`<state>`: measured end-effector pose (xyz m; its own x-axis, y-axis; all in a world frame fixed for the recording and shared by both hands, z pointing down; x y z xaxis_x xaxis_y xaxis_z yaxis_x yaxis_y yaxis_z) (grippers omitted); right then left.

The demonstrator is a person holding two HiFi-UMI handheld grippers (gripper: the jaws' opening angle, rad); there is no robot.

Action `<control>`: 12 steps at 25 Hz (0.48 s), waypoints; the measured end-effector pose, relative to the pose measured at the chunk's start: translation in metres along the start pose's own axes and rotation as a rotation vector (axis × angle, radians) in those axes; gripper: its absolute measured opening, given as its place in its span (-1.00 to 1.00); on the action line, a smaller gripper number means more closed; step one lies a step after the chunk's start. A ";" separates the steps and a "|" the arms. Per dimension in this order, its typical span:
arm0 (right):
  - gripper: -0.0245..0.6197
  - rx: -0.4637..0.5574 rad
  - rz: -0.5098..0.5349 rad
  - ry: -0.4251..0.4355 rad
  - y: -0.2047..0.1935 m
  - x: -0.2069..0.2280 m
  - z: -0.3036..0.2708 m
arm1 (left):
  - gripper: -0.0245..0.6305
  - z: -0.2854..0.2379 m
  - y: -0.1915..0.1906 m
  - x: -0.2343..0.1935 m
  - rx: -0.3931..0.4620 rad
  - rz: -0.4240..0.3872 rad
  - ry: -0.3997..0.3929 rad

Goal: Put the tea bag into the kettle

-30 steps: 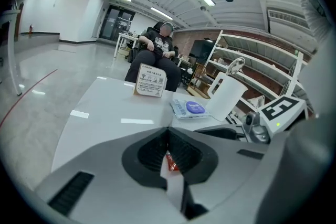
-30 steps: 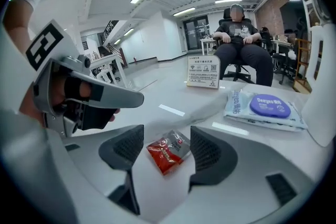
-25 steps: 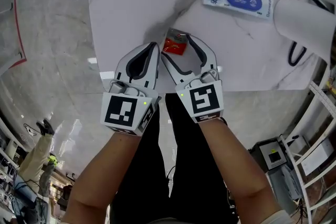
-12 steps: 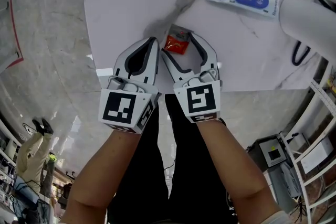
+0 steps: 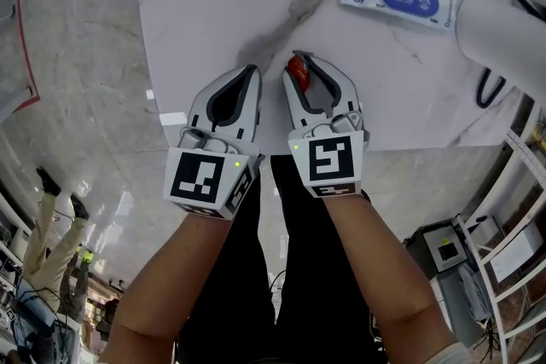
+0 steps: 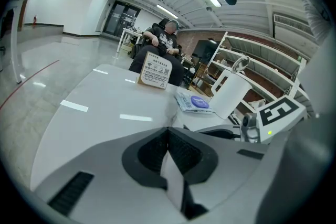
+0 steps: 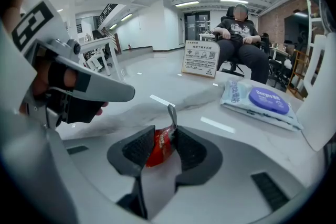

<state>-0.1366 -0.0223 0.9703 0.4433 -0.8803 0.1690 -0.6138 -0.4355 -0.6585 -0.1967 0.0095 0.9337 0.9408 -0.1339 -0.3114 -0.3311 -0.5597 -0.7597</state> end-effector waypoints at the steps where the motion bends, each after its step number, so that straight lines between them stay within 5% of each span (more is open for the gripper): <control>1: -0.51 -0.002 0.000 0.000 0.000 0.000 0.000 | -0.90 0.000 -0.001 0.000 -0.001 0.000 0.000; 6: -0.74 0.010 -0.048 -0.012 0.009 0.007 0.005 | -0.90 0.005 0.003 0.002 -0.002 -0.001 0.000; 12: -0.76 0.114 -0.080 -0.037 0.061 0.014 0.042 | -0.90 0.018 0.039 0.016 0.024 -0.022 -0.005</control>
<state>-0.1409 -0.0532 0.9015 0.5133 -0.8349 0.1985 -0.4982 -0.4783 -0.7232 -0.1962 0.0000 0.8888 0.9474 -0.1178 -0.2977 -0.3125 -0.5423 -0.7799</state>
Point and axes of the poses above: the fingertips, and each gripper's own axes: z backward along the fingers, x to its right, y out of its top, the point moved 1 cm from there along z, backward along the fingers, and after that the axes turned 10 degrees about -z, right-handed, at the moved point
